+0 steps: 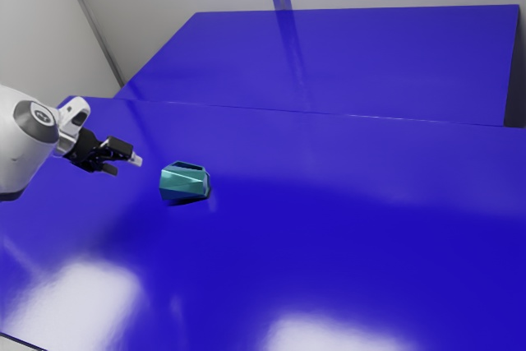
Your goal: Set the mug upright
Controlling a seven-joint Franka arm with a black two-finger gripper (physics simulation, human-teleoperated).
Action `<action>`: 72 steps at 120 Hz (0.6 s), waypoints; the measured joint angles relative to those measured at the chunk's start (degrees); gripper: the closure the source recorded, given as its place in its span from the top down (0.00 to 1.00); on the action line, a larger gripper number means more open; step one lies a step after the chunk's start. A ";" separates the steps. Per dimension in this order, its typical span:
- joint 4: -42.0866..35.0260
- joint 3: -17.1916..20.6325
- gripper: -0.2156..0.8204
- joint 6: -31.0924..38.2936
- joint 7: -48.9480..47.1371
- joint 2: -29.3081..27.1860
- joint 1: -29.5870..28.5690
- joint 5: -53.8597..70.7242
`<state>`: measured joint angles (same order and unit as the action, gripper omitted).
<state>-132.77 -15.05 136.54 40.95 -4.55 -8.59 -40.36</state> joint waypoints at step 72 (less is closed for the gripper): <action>1.46 11.90 0.79 2.65 43.36 10.53 -9.96 -32.45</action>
<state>-131.30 -3.15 139.19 84.31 5.99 -18.55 -72.80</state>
